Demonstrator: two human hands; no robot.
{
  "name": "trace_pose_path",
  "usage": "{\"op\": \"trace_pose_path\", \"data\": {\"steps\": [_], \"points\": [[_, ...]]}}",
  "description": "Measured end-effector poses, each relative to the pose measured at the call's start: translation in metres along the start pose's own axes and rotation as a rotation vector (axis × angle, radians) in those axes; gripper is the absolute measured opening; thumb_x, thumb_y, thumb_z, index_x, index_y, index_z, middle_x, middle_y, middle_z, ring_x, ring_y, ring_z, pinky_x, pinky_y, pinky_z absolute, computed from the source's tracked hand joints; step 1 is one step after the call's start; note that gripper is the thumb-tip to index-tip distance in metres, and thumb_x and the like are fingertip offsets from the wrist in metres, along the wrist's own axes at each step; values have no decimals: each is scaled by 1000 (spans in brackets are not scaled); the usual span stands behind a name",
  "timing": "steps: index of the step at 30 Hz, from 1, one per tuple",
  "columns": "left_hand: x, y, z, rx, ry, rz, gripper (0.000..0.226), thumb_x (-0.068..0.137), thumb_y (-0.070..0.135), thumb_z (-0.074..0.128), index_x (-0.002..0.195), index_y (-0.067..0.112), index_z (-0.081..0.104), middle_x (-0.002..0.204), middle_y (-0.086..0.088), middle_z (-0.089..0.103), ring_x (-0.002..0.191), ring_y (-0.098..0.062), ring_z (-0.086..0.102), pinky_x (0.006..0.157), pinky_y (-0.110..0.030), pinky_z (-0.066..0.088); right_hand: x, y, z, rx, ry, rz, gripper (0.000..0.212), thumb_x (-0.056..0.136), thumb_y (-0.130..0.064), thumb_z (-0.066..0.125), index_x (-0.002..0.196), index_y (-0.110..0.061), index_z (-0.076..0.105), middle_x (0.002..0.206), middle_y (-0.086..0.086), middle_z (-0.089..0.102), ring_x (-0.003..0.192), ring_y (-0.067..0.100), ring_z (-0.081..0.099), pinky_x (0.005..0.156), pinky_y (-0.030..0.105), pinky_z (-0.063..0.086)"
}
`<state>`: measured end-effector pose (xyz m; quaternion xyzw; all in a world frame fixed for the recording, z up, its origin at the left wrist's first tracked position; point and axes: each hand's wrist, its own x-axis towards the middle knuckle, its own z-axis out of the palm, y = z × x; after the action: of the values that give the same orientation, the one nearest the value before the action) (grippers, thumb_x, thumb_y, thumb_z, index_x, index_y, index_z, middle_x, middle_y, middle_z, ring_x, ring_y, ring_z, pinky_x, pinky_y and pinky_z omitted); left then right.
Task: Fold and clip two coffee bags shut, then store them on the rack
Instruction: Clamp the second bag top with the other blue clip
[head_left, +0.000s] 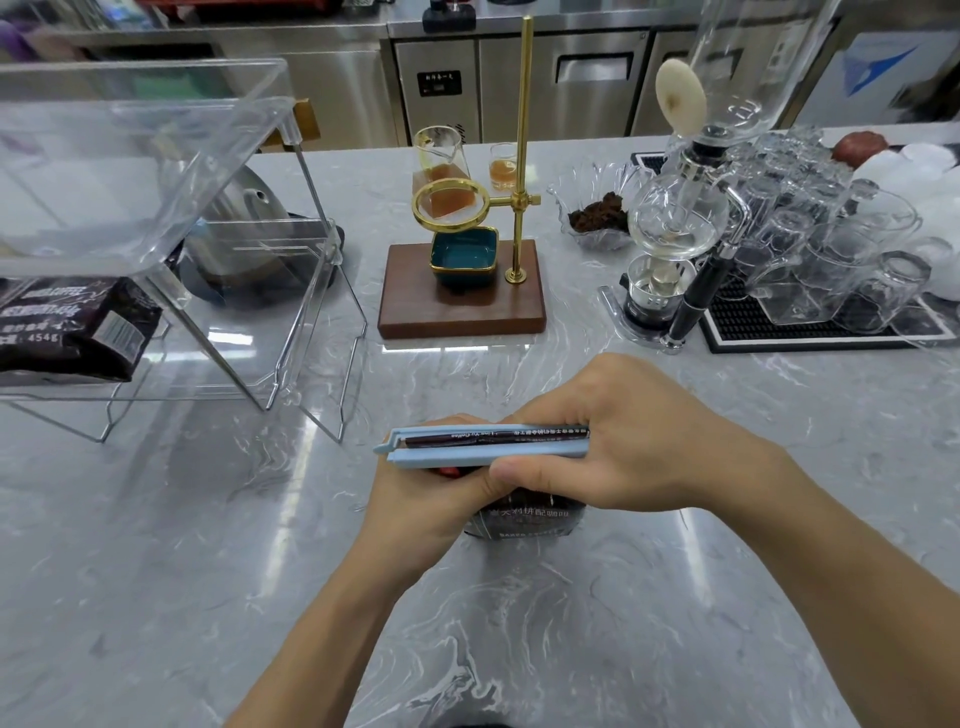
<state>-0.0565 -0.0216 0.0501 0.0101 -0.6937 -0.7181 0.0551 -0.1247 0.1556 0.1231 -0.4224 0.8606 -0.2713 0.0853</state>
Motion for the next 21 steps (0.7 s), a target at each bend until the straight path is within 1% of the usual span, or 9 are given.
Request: {"op": "trace_pose_path", "data": {"steps": [2,5,8,9,11,13,16,18,21], "points": [[0,1,0,7,0,6,39,61,59,87,80,26,79,75,2,76,72,-7,70,63,-21,55,1,0,0,3,-2,-2,41,84,-62,52,94,-34,79,61,-7,71,57,11,58,49,26,45],[0,3,0,28,0,15,42,62,59,87,83,24,79,79,-8,76,75,-11,72,65,-27,58,0,3,-2,23,-7,5,38,84,-60,55,94,-33,79,60,-6,70,55,9,57,47,25,43],[0,4,-1,28,-29,7,27,66,38,91,85,28,73,72,8,74,69,-3,69,63,-18,55,-1,7,-6,80,-13,11,32,85,-54,60,88,-28,80,55,-4,66,52,13,55,45,24,40],[-1,3,-2,20,-34,8,27,66,32,89,86,30,71,73,11,73,69,-2,68,63,-17,54,-2,8,-7,99,-15,12,31,86,-51,62,86,-27,80,53,-4,64,51,14,53,44,24,38],[-4,1,-4,-42,-14,10,28,68,28,85,90,30,69,78,10,72,69,-5,65,62,-19,54,-4,11,-9,131,-19,18,30,86,-49,63,81,-24,79,49,-5,57,48,15,49,44,21,34],[-6,1,-5,-154,40,8,24,73,29,81,95,27,71,87,4,74,77,-15,67,65,-28,56,-6,14,-8,146,-24,27,36,86,-49,63,72,-18,74,48,-2,50,46,13,44,44,21,31],[-7,3,-4,-258,146,-4,20,78,37,77,96,28,77,97,-1,78,90,-27,69,76,-41,57,-8,21,-8,179,-17,59,44,87,-48,64,61,-13,64,49,3,47,44,10,39,45,19,28],[-7,4,-1,-251,181,-7,18,81,34,72,97,29,79,96,-2,80,91,-23,72,80,-40,60,-9,25,-9,212,-7,70,42,87,-47,65,57,-17,62,48,1,48,44,8,41,46,16,28],[-7,9,4,-235,208,-22,13,83,37,76,94,30,80,91,1,80,85,-15,74,73,-32,63,-11,27,-9,232,9,66,42,86,-50,64,56,-21,59,49,0,48,43,5,41,44,16,28]]}}
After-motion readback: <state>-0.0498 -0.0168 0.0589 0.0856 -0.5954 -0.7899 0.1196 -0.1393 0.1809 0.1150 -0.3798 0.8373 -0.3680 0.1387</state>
